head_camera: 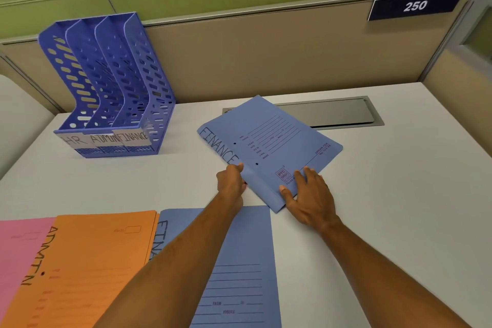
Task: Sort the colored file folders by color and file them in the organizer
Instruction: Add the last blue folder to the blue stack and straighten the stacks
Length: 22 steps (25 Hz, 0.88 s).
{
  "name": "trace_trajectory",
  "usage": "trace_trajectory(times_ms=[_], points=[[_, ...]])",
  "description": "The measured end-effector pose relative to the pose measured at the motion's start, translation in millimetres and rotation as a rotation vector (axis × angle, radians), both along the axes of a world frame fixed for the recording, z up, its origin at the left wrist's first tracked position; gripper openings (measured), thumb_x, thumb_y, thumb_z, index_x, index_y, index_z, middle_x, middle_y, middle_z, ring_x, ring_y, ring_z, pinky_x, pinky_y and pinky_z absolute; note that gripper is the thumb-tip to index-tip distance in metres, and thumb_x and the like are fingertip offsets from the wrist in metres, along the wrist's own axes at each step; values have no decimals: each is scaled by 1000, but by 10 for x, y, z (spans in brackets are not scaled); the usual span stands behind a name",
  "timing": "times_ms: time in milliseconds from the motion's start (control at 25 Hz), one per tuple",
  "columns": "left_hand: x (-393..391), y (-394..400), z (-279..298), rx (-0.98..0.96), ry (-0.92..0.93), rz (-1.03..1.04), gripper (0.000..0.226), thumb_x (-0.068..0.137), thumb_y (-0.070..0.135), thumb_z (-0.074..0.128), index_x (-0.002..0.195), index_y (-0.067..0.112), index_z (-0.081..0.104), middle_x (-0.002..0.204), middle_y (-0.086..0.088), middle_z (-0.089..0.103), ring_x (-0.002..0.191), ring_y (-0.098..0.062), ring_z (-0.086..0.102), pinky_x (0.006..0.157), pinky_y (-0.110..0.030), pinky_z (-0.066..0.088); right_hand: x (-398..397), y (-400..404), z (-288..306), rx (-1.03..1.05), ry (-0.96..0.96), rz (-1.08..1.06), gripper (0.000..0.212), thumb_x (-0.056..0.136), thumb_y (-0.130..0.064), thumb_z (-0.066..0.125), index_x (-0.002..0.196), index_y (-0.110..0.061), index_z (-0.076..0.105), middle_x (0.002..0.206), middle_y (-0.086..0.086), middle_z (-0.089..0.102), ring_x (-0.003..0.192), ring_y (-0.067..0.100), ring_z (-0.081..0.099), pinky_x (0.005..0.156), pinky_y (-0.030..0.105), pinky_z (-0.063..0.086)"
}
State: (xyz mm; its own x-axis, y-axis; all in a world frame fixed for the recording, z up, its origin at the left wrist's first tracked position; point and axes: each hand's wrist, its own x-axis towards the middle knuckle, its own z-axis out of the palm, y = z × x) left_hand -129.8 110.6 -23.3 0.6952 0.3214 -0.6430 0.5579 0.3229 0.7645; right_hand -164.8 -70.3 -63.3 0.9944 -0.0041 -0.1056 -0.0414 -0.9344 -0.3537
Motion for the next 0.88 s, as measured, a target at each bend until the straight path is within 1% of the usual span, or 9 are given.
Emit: trace_trajectory(times_ms=[120,200,280,360,400,480,600,720,880], points=[[25,7,53,-105,-12,21,23,95,15,51,117,10,51,114,-14,64,106,-29,64,95,-40,53,2,-13,24,22,16,-3,79,90,-67,34,151,-16,24,160,10,18,147,31,15,119,42,17],[52,11,103,-96,-17,1,13,94,11,53,107,8,53,105,-13,65,96,-26,65,90,-38,55,-11,-19,30,25,41,2,82,89,-66,38,152,-17,19,161,9,12,148,30,10,119,41,14],[94,6,148,49,-25,-41,2,92,11,59,91,9,57,95,-10,63,85,-23,63,86,-36,55,-16,-40,42,37,47,3,85,87,-68,39,153,-18,17,162,8,10,148,29,9,119,41,14],[121,5,177,202,-70,-64,12,90,12,65,79,12,59,90,-7,64,86,-24,65,78,-33,58,-23,-59,66,48,49,3,86,86,-68,42,153,-19,17,161,7,11,148,29,11,119,42,16],[122,-1,202,241,-103,-69,14,88,12,67,77,12,59,89,-8,65,87,-25,67,73,-30,58,-29,-67,80,57,50,-3,86,86,-68,43,153,-19,17,161,7,12,148,29,13,118,42,18],[98,-8,266,281,-162,-83,14,86,11,69,77,9,60,90,-11,67,87,-27,69,69,-29,58,-54,-70,118,88,37,-20,88,85,-68,45,152,-19,17,160,8,15,146,29,18,117,42,23],[85,2,361,347,-234,-116,10,85,11,70,82,6,63,91,-13,67,86,-30,68,71,-30,59,-89,-81,215,149,17,-45,94,80,-73,41,152,-18,17,159,9,17,144,29,23,115,44,27],[14,29,550,402,-330,-177,13,86,15,70,92,5,63,95,-7,68,82,-25,67,70,-28,58,-118,-98,362,226,-53,-105,87,86,-63,51,152,-18,17,159,10,16,144,30,24,113,44,30],[-144,199,765,481,-422,-230,12,89,18,66,90,8,59,93,-2,66,78,-21,65,68,-25,56,-152,-113,554,276,-131,-162,82,90,-55,52,153,-18,14,161,10,14,146,31,19,113,45,30]])
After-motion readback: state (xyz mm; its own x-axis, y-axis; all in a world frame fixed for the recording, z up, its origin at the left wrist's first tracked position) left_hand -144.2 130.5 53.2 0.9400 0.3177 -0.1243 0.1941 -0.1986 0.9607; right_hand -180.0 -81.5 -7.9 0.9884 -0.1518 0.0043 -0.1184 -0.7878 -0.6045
